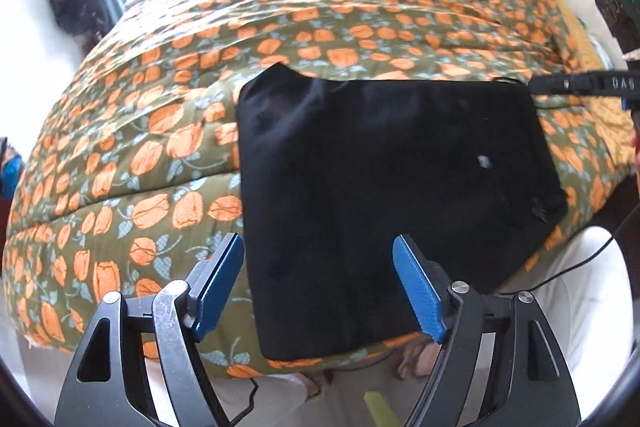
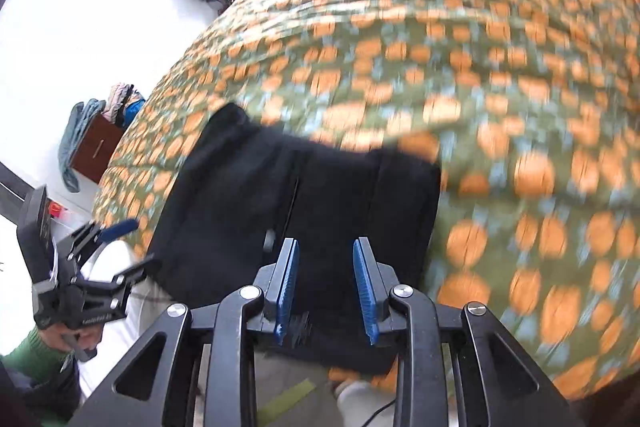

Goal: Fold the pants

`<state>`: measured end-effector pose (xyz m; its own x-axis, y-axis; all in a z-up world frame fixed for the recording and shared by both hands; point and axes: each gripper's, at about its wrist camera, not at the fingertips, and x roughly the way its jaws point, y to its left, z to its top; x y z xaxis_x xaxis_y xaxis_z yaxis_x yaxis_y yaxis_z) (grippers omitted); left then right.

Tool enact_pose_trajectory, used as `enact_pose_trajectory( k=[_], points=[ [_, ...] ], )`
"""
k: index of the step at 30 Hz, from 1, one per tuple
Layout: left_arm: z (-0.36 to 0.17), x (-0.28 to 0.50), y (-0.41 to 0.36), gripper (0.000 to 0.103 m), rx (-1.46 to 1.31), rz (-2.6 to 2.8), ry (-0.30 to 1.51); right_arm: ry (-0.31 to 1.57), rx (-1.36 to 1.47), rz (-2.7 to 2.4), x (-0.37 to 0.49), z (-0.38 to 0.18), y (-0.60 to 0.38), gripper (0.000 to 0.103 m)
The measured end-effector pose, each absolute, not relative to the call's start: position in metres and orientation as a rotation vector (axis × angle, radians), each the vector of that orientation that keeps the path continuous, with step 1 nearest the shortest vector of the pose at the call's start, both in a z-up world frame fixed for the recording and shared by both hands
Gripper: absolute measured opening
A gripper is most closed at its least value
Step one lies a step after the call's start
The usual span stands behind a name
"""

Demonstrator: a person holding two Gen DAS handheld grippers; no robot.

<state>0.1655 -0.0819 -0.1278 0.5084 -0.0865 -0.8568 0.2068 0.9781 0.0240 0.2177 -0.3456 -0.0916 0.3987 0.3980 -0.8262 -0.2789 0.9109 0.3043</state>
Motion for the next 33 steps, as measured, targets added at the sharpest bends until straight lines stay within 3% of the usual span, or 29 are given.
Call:
enact_pose_trajectory(
  k=[3, 7, 10, 12, 13, 14, 27, 33],
  points=[
    [-0.145, 0.175, -0.082, 0.078, 0.136, -0.130, 1.092, 1.077, 0.087, 0.404, 0.255, -0.103, -0.342, 0.031],
    [-0.142, 0.171, -0.075, 0.078, 0.114, -0.095, 1.099, 1.222, 0.098, 0.317, 0.284, -0.153, -0.343, 0.034],
    [-0.137, 0.172, -0.067, 0.078, 0.110, -0.067, 1.086, 1.182, 0.187, 0.314, 0.273, -0.146, -0.356, 0.039],
    [-0.136, 0.175, -0.063, 0.078, 0.100, -0.055, 1.085, 1.159, 0.200, 0.312, 0.261, -0.137, -0.360, 0.054],
    [-0.135, 0.175, -0.062, 0.078, 0.095, -0.051, 1.083, 1.149, 0.197, 0.310, 0.256, -0.135, -0.364, 0.071],
    [-0.135, 0.176, -0.061, 0.078, 0.092, -0.048, 1.082, 1.139, 0.190, 0.307, 0.250, -0.132, -0.364, 0.080],
    [-0.137, 0.172, -0.061, 0.078, 0.101, -0.054, 1.092, 1.030, 0.072, 0.348, 0.186, -0.122, -0.339, 0.080],
    [-0.150, 0.176, -0.024, 0.079, -0.033, -0.093, 1.145, 1.104, 0.086, 0.388, 0.157, -0.147, -0.352, 0.080]
  ],
)
